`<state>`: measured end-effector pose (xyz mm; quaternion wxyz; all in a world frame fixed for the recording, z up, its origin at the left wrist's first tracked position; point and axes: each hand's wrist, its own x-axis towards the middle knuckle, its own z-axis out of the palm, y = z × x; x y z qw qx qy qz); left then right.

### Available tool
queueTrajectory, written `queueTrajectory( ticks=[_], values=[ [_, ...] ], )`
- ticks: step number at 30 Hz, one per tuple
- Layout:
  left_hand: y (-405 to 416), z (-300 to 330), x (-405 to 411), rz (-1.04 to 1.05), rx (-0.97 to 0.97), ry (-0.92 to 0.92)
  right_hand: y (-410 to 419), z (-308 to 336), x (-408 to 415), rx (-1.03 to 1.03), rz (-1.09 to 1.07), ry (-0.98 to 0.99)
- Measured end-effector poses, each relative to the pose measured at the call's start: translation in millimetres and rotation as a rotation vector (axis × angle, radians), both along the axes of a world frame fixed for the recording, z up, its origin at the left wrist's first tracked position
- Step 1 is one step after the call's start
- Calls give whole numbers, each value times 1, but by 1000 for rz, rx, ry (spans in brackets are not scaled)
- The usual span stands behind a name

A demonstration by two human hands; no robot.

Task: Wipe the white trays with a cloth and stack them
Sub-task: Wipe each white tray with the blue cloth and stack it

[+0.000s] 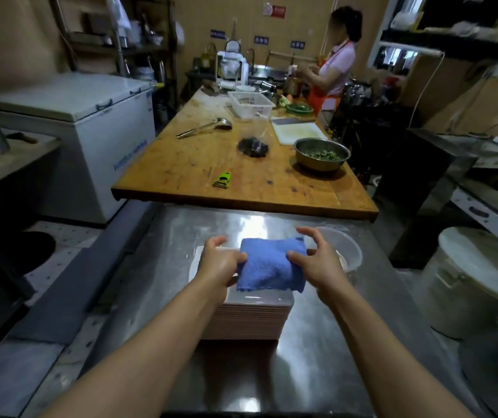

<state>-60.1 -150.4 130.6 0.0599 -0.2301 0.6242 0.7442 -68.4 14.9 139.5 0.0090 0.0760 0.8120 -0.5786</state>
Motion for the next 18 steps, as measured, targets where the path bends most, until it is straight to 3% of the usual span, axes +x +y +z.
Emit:
queueTrajectory(
  ticks=[4, 6, 11, 15, 18],
  values=[
    [-41, -9, -3, -196, -139, 85, -35, -9, 3, 130, 100, 15],
    [-54, -14, -6, -227, -282, 130, -48, -12, 5, 304, 180, 43],
    [-74, -24, -11, -281, -622, 236, -74, -14, 7, 687, 90, 120],
    [-89, -37, -20, -270, -737, 254, -85, -20, 2, 566, 41, 130],
    [-99, -49, -26, -249, -766, 220, -90, -23, -7, 588, -44, 250]
  ],
)
